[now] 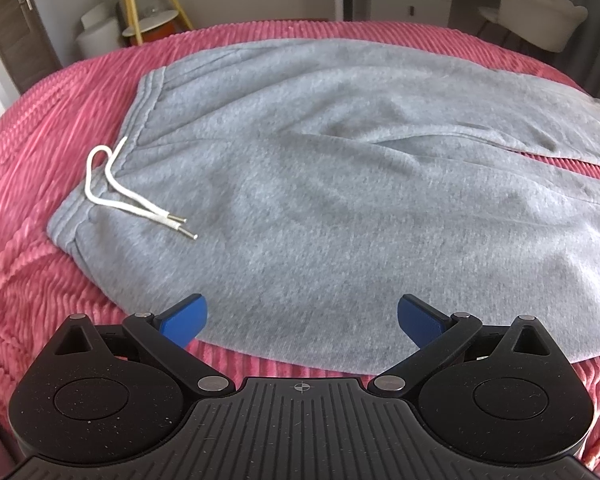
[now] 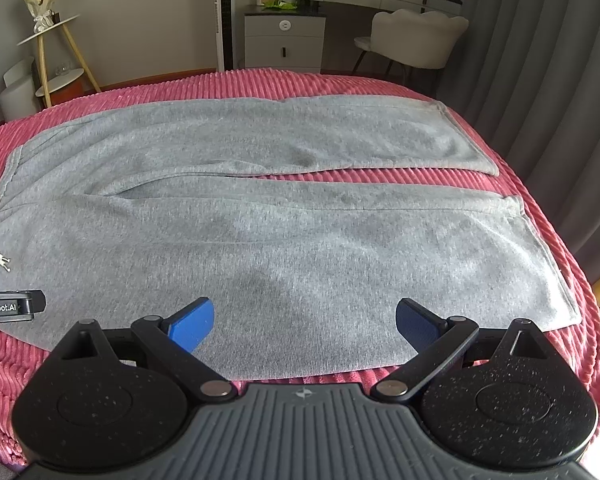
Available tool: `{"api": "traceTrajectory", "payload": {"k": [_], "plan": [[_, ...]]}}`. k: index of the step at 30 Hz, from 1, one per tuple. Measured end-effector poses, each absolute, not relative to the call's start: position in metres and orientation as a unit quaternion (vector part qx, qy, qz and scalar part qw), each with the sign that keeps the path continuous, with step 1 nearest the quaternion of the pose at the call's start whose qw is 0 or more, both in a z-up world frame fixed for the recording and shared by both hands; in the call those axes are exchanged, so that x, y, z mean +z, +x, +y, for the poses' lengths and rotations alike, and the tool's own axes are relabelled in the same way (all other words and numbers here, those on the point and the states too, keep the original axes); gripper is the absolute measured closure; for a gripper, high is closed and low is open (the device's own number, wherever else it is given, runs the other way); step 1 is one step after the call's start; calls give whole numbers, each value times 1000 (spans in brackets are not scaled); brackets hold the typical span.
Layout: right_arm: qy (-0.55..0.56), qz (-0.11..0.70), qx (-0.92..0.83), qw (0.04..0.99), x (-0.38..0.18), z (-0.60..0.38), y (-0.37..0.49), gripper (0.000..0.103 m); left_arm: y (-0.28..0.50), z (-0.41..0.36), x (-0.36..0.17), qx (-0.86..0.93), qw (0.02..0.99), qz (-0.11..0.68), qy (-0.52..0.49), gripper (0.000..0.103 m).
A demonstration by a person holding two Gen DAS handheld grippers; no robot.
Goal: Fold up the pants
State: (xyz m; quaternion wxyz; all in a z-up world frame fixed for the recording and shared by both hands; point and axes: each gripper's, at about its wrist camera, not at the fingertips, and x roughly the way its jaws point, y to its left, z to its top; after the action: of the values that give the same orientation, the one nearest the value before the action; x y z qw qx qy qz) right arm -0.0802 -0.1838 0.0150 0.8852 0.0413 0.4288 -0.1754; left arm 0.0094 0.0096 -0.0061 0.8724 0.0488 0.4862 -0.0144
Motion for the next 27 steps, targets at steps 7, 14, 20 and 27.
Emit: {"api": "traceTrajectory", "payload": {"k": [7,14,20,27], "plan": [[41,428,-175,886,15,-184,-80,5,10,10,-6,-14,872,486,48,0],[42,429,-174,885,15,-185,-79,5,10,10,-6,-14,872,487,48,0],[44,429,-174,885,14,-185,-79,5,10,10,-7,-15,871,488,47,0],[46,431,-175,884,13,-185,-79,5,10,11,-6,-15,871,489,45,0]]}}
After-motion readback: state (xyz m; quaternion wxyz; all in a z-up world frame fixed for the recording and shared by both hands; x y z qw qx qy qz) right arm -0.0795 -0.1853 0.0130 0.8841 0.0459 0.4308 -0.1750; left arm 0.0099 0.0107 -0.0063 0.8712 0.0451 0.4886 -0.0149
